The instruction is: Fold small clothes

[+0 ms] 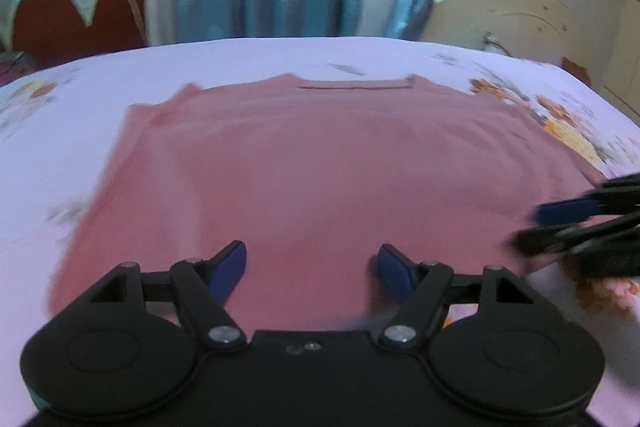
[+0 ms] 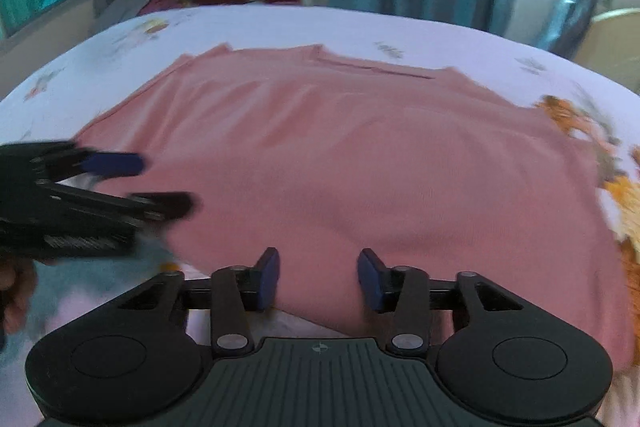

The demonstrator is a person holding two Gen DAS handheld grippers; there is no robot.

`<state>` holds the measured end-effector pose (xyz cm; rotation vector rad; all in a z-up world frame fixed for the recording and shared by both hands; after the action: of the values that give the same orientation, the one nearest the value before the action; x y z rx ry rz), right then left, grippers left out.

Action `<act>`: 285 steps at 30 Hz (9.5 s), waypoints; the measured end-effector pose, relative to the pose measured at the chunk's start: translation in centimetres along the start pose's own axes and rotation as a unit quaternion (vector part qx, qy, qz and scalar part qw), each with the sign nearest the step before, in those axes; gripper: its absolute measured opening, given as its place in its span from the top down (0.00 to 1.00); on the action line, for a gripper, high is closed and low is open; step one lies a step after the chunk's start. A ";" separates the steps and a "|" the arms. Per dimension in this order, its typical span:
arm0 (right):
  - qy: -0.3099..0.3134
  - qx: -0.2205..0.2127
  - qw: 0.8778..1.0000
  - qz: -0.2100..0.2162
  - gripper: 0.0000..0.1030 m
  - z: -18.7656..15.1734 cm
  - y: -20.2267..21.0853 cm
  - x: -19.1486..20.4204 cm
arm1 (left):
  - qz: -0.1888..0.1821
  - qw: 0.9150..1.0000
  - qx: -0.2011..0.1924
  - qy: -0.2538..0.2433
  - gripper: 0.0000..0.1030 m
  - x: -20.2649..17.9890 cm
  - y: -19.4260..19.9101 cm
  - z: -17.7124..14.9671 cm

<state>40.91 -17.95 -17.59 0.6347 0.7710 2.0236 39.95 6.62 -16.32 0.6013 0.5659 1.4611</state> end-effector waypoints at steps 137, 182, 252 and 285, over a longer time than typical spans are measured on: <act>-0.301 -0.044 0.934 0.184 0.59 -0.4 7.5 -22.3 | -0.065 0.987 0.064 0.130 0.84 -13.7 -4.1 7.9; -0.236 -0.048 0.968 0.073 0.63 5.2 0.2 -25.1 | -0.151 0.986 0.026 0.066 0.79 -11.9 -9.1 14.0; -0.097 -0.051 0.994 0.025 0.81 0.4 10.0 -17.6 | -0.174 0.984 0.029 -0.004 0.77 -14.4 -1.9 6.8; -0.027 -0.074 0.996 -0.027 0.95 -0.4 9.6 -12.4 | -0.084 0.996 0.008 0.002 0.51 -14.3 0.8 4.6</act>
<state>41.78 -32.88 -12.80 0.5750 0.5935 1.9837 41.97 -7.82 -12.57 0.5494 0.6166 1.3000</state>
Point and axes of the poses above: each gripper's, at about its wrist camera, not at the fingertips, and y roughly against the way its jaws point, x to its left, z to its top, the point moved 3 cm from there along -y, roughly the way its jaws point, and after that the axes turned 5 degrees about z, right-handed, at the moved point
